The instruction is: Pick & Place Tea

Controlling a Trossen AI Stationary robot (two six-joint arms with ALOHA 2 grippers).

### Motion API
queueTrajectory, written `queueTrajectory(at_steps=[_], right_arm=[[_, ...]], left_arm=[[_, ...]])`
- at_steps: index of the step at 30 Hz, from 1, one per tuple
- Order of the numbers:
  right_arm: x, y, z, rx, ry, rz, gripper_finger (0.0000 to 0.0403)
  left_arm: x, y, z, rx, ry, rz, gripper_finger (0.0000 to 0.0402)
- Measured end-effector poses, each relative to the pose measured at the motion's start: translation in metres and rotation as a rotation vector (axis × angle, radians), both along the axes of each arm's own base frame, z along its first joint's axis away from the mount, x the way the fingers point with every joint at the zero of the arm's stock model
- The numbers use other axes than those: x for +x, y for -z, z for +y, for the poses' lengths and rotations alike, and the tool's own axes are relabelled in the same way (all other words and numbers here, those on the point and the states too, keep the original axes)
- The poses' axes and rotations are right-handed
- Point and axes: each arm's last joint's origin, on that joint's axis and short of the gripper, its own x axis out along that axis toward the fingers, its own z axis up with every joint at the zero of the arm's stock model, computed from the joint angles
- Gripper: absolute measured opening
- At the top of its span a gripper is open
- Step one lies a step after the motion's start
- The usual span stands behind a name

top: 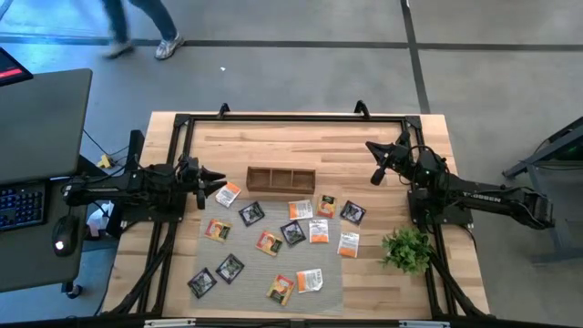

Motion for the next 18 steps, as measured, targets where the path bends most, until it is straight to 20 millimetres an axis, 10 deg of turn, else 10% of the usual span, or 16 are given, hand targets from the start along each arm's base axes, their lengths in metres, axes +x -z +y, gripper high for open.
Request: queueTrajectory(at_steps=[18], right_arm=[[0.0,-0.0008,0.0,-0.003,0.0,-0.007,0.0012]], left_arm=[[0.0,0.0,0.0,0.0,0.0,0.0,0.0136]])
